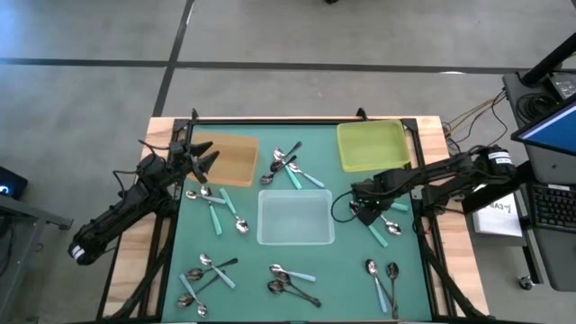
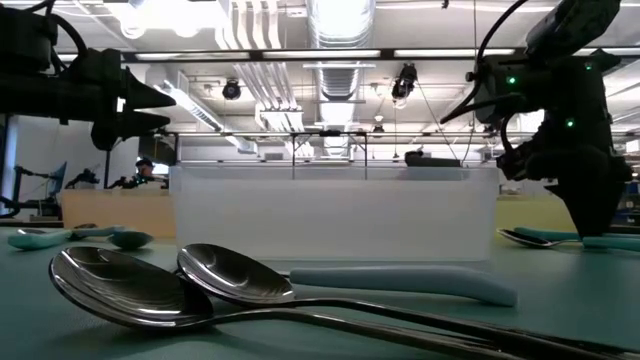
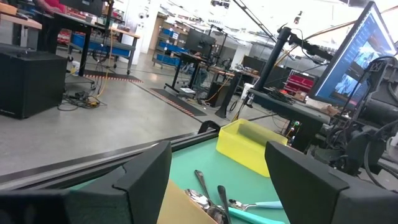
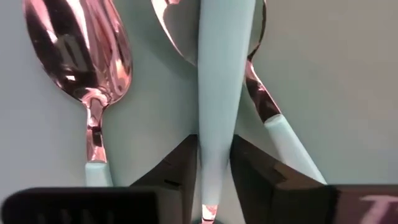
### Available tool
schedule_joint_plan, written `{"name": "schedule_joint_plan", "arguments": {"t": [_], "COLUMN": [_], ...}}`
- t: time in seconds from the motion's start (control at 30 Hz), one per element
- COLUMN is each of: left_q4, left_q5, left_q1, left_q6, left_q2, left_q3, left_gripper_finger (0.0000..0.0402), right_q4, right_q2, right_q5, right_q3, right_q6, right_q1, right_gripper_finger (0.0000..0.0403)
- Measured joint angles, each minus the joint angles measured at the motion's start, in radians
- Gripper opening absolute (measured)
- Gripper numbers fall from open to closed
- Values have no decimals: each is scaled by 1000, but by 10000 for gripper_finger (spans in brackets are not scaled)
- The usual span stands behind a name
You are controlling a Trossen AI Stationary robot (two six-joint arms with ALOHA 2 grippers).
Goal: Sort silverware by color (type)
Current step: Put the light blue spoon into the yellow bin
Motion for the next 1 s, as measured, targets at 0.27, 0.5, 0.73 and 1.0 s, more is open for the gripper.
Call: {"name": "schedule_joint_plan", "arguments": {"t": [0.27,0.5,0.73,1.0], "left_q4": [0,0,0,0], "left_q5": [0,0,0,0], "left_q1": [0,0,0,0], "left_q6": [0,0,0,0], "left_q2": [0,0,0,0], "left_q3": [0,0,0,0], "left_gripper_finger": [247,247,247,247], "right_q4": [-17,-44,-41,-7], "right_q2": [-69,-227,-311,-243], "right_q5": [-40,-9,352,528], "right_q3": [12,145,251,332], "right_q6": [29,-19,-267,-651], "right_q1": [-2,-2,-101,-471], "right_gripper_finger": [42,42,42,42]}}
